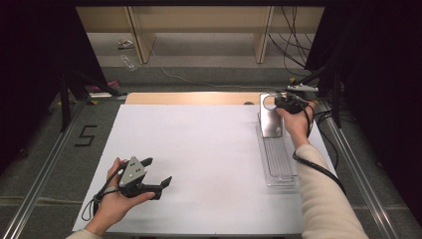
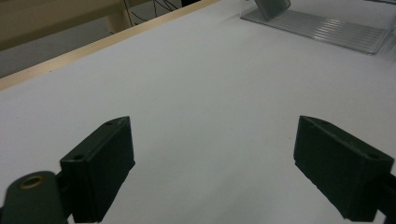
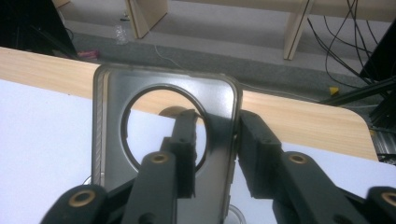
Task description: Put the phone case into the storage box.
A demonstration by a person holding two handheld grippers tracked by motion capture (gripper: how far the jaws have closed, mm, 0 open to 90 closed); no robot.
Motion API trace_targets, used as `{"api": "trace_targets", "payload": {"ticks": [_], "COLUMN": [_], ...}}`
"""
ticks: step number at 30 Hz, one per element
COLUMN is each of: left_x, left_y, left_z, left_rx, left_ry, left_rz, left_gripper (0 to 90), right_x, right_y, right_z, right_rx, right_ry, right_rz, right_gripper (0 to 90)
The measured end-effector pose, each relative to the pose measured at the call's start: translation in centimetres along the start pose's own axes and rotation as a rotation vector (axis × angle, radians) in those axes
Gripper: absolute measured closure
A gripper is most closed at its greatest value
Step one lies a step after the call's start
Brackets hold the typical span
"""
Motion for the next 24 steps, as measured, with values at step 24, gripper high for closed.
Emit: {"api": "trace_targets", "payload": {"ticks": [24], "left_x": [0.01], "left_y": [0.02], "left_z": [0.01], "left_rx": [0.000], "left_ry": [0.000], "left_rz": [-0.001], "left_gripper": [11.7], "right_x": [0.06], "right_y": [0.30], "right_z": [0.28], "right_rx": [0.014], "right_ry": [-0.016], "right_rz": [-0.025], "right_gripper": [43.4]}}
Point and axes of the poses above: each handheld gripper's, and its own axes: z roughly backward along the jaws, y roughly out of its top, x roughly to its right, the point moved 5 cm from there along -z, roughly forward along the jaws, and after that the axes turned 6 degrees about z, right-handed, at the moved point
